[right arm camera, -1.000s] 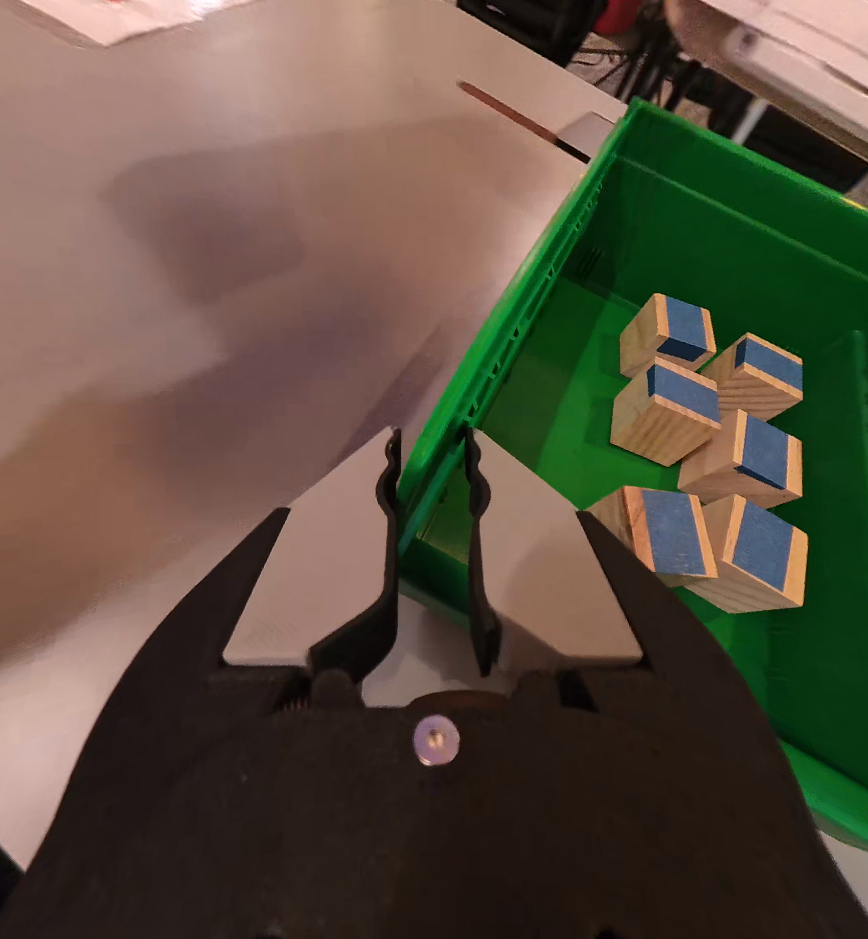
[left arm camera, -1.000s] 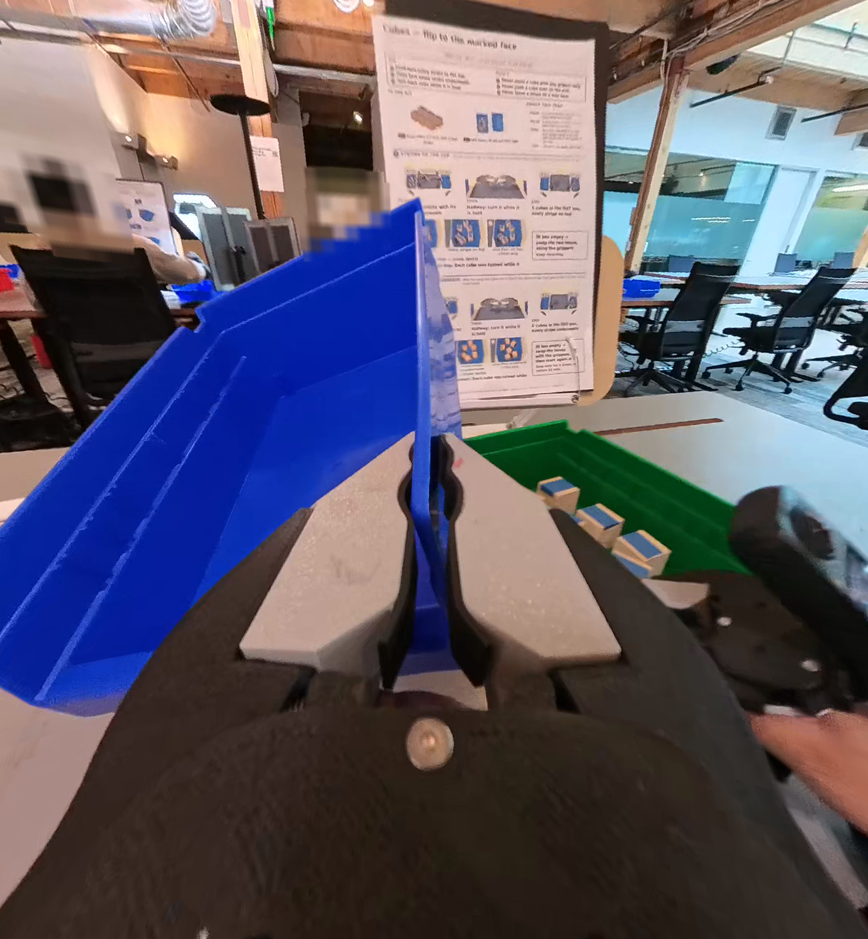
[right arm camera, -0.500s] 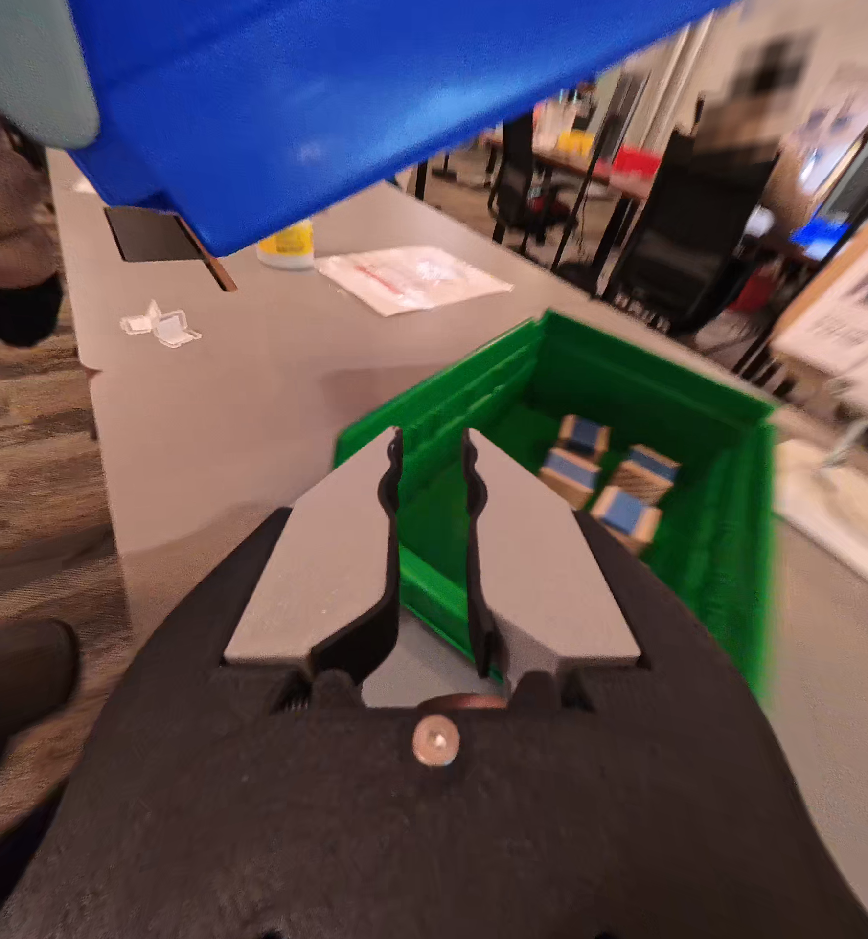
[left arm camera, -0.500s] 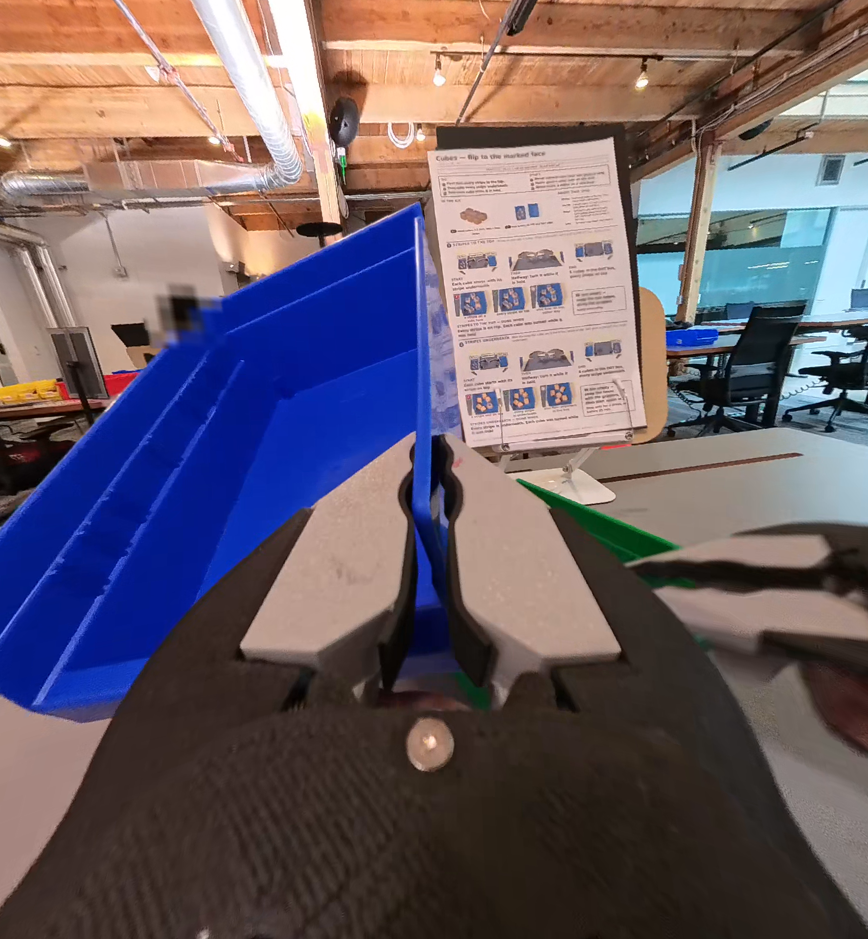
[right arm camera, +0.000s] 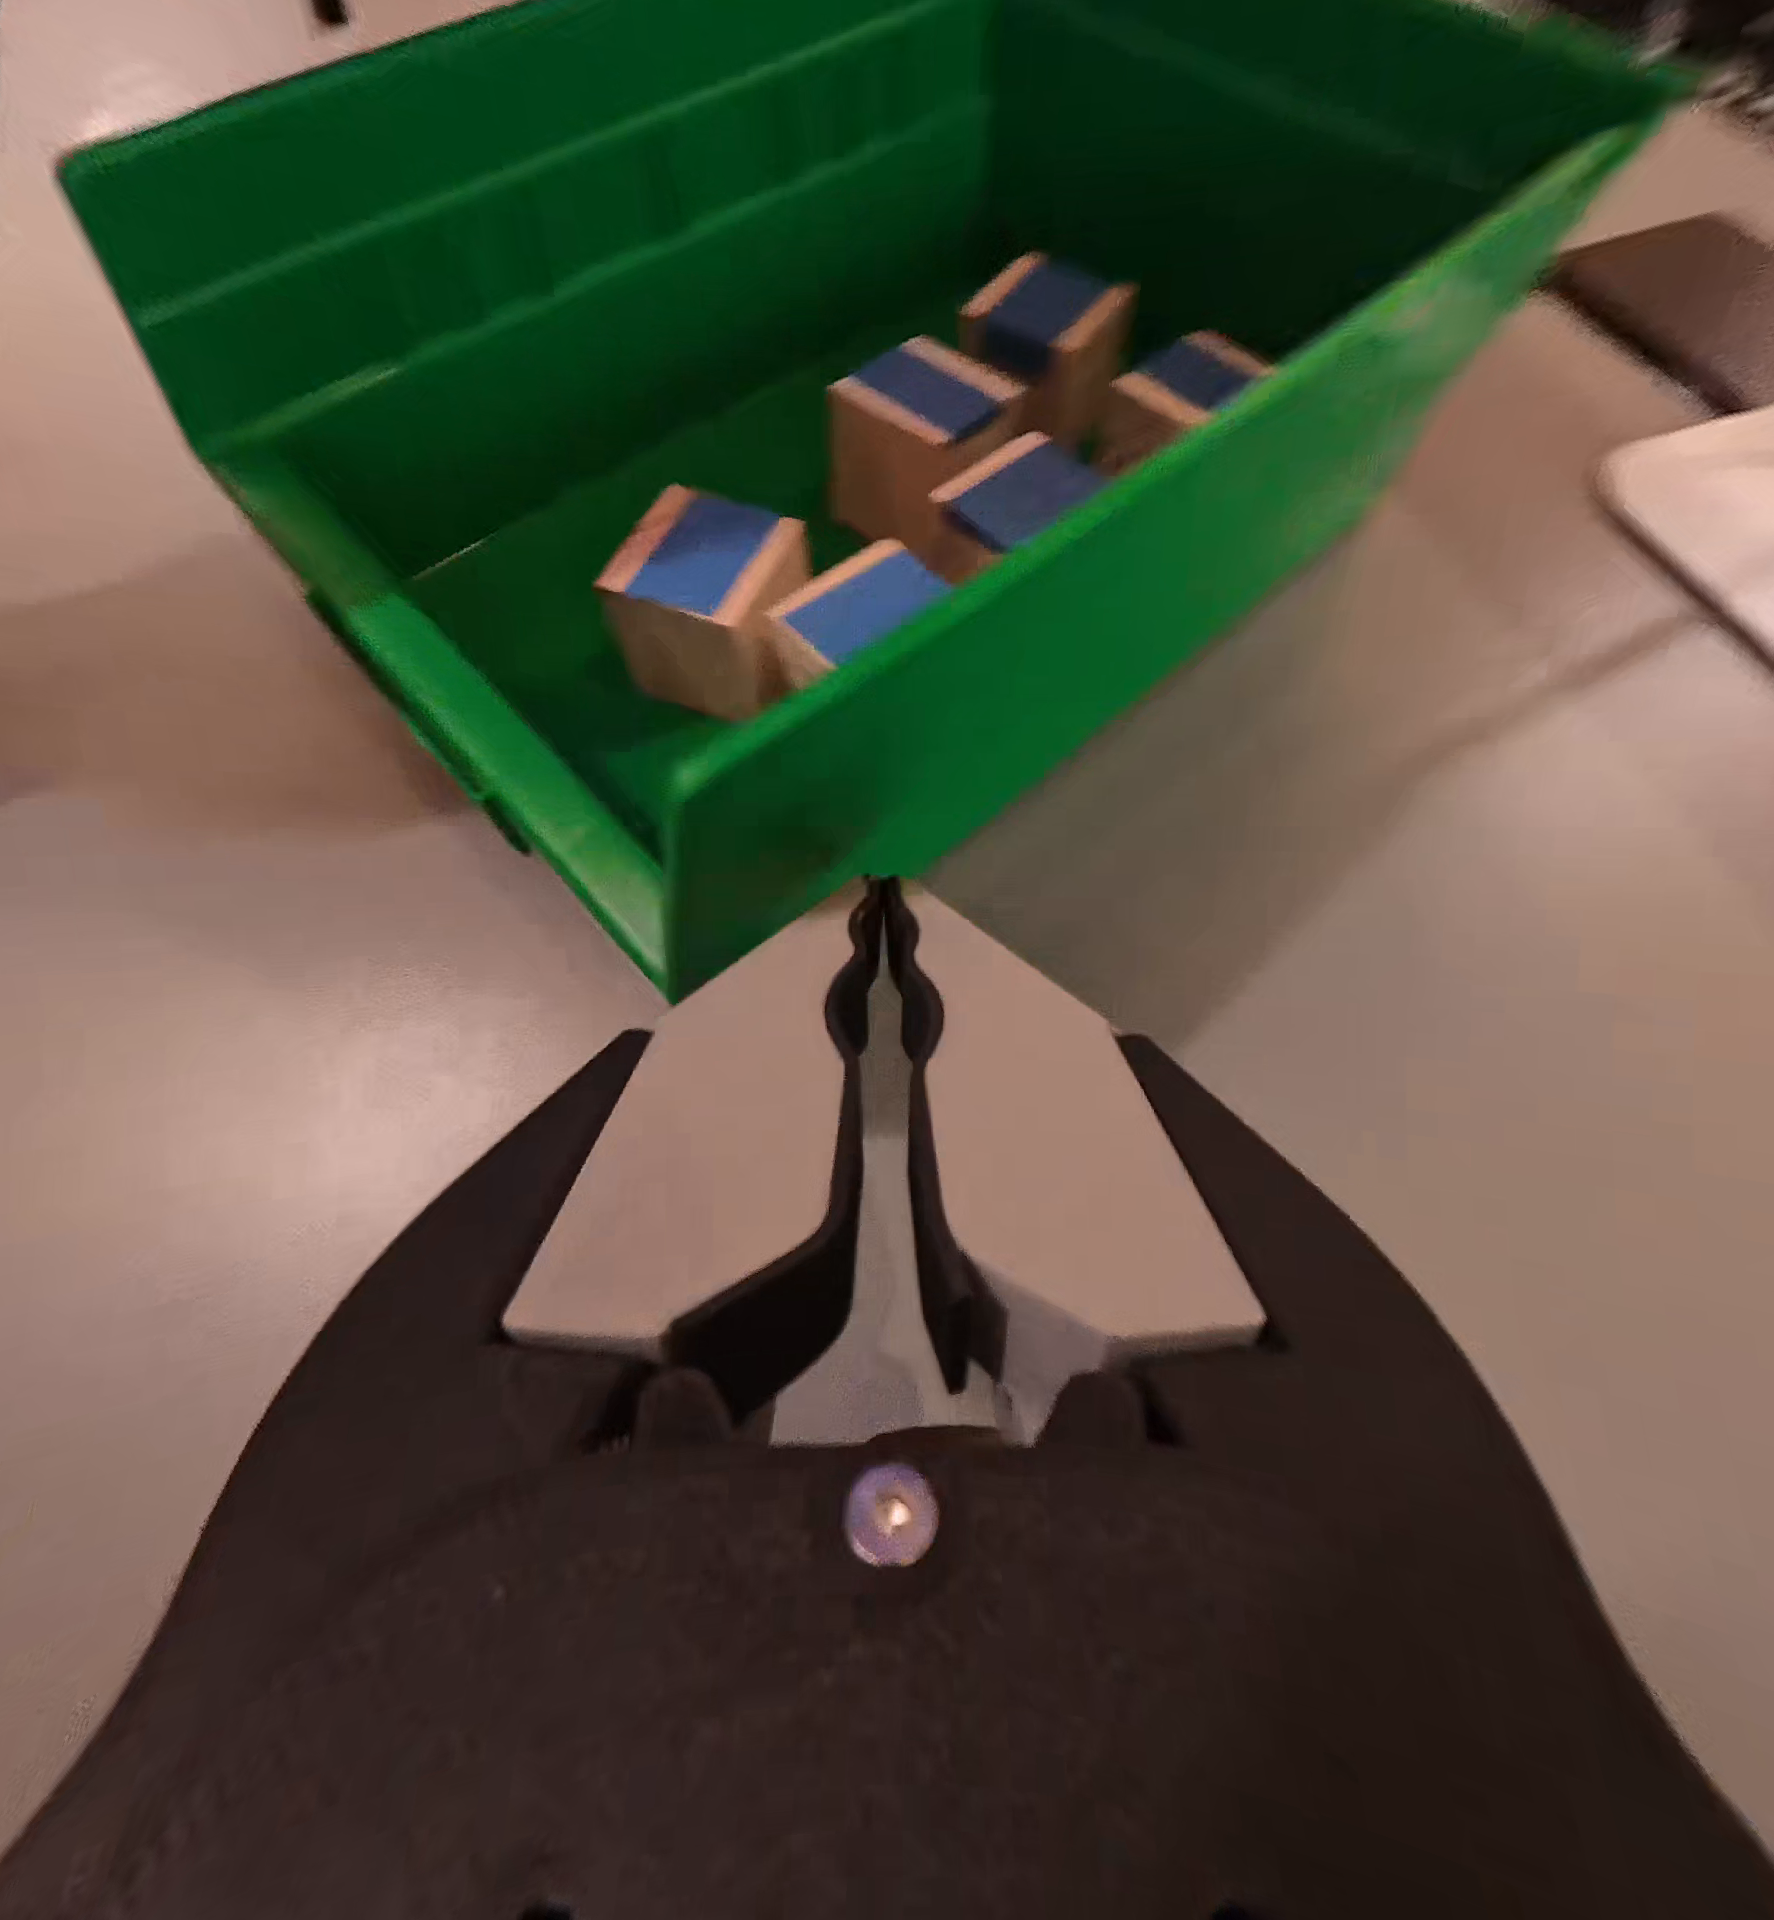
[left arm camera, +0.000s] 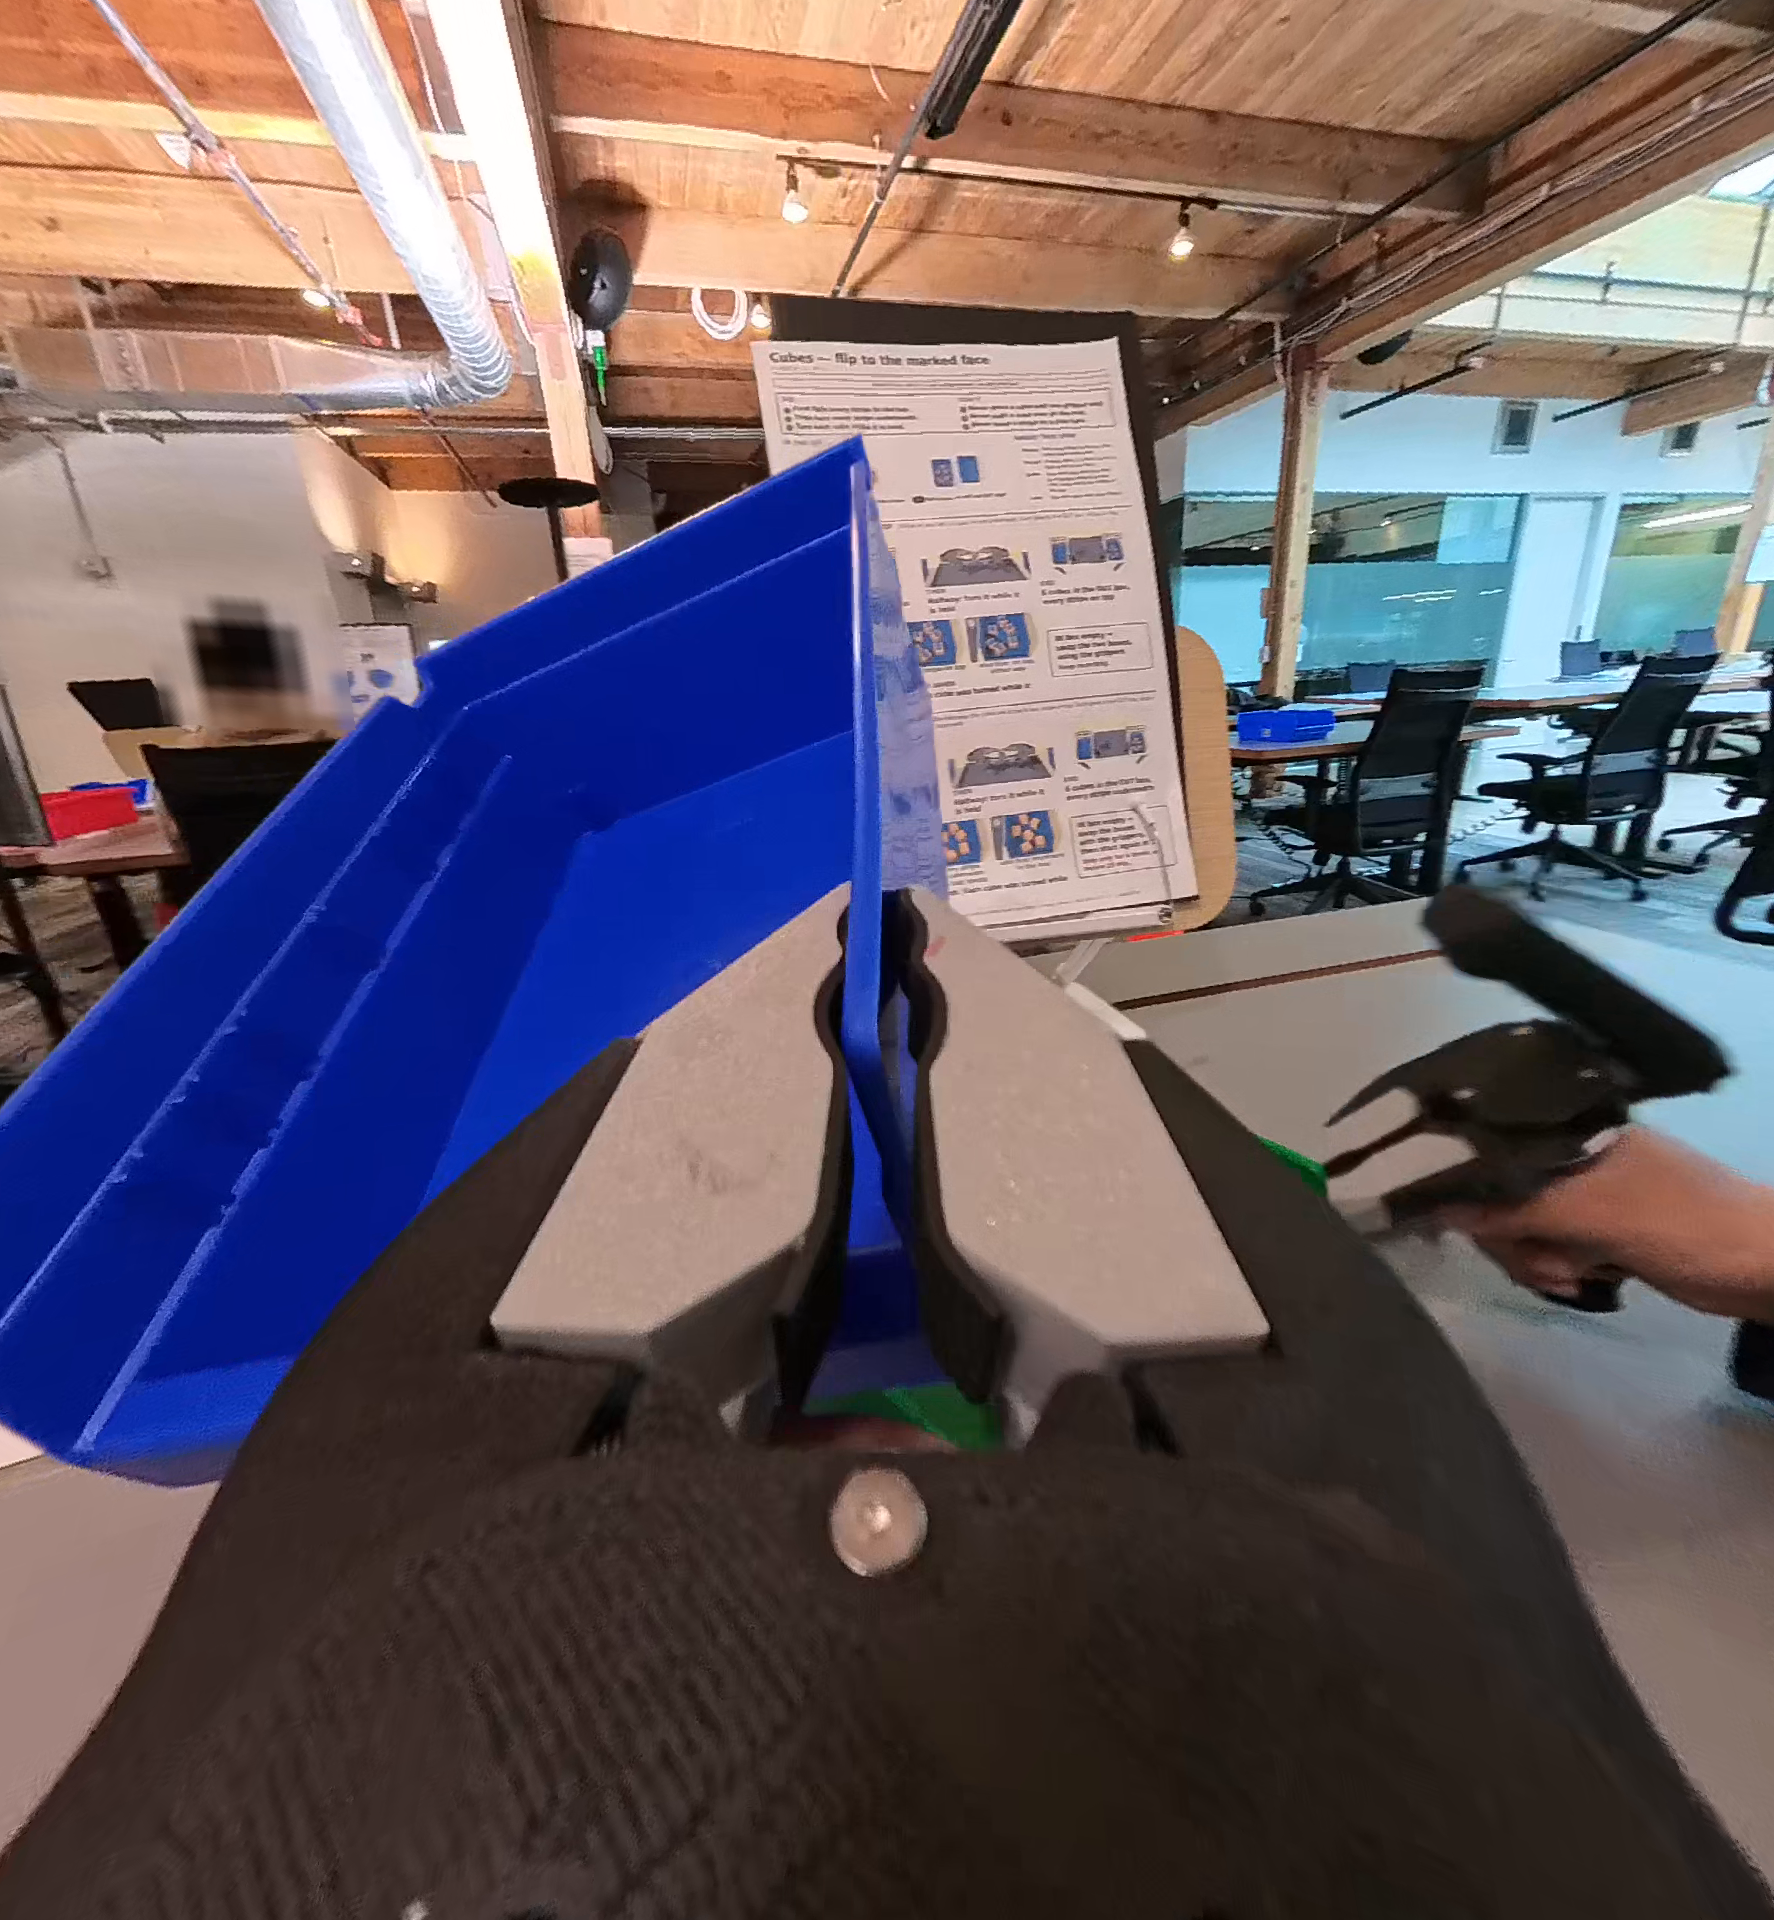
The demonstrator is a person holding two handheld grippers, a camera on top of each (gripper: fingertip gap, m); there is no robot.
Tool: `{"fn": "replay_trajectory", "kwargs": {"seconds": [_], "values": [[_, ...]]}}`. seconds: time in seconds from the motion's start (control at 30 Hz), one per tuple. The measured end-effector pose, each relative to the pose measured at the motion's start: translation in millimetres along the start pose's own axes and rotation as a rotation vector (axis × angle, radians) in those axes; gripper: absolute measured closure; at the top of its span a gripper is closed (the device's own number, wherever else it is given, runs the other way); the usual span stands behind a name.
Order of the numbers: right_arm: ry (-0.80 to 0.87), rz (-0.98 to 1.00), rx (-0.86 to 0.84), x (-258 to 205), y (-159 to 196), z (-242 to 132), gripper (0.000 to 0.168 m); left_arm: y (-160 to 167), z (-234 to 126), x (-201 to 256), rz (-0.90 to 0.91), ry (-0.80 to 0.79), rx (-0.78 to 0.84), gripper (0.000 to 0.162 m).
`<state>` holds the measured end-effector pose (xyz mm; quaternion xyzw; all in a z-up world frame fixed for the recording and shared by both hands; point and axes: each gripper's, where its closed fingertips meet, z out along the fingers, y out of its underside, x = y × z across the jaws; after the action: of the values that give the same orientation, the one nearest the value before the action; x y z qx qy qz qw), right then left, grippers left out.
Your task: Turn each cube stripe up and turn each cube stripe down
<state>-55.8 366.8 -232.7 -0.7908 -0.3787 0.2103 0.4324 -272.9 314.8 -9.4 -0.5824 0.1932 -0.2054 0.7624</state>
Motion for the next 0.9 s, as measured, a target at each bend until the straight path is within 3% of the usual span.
{"fn": "replay_trajectory", "kwargs": {"seconds": [0.13, 0.2, 0.37, 0.47, 0.63, 0.8, 0.9], "values": [[0.044, -0.093, -0.098, -5.7, -3.6, 47.9, 0.168, 1.5, 0.0, 1.9, -0.014, 0.014, 0.001, 0.161], [0.024, -0.09, -0.076, -16.6, -15.3, 68.2, 0.168, 2.8, -0.1, 1.5, -0.002, 0.005, -0.004, 0.16], [0.175, -0.067, -0.041, 0.7, -45.5, 112.3, 0.168, 2.1, -0.8, 1.2, 0.025, -0.014, -0.001, 0.16], [0.143, -0.014, -0.029, -0.4, -56.8, 132.9, 0.168, -3.1, -3.7, 4.9, 0.038, -0.011, 0.014, 0.16], [0.335, -0.037, 0.039, 36.2, -70.8, 128.4, 0.168, -14.7, -9.9, 21.4, 0.078, 0.019, 0.044, 0.159], [0.333, 0.071, 0.056, 50.6, -81.6, 143.8, 0.168, -21.0, -10.5, 43.6, 0.101, 0.06, 0.069, 0.16], [0.444, -0.072, 0.083, 59.9, -83.5, 114.1, 0.168, -20.9, -14.1, 56.0, 0.108, 0.088, 0.068, 0.16]]}}
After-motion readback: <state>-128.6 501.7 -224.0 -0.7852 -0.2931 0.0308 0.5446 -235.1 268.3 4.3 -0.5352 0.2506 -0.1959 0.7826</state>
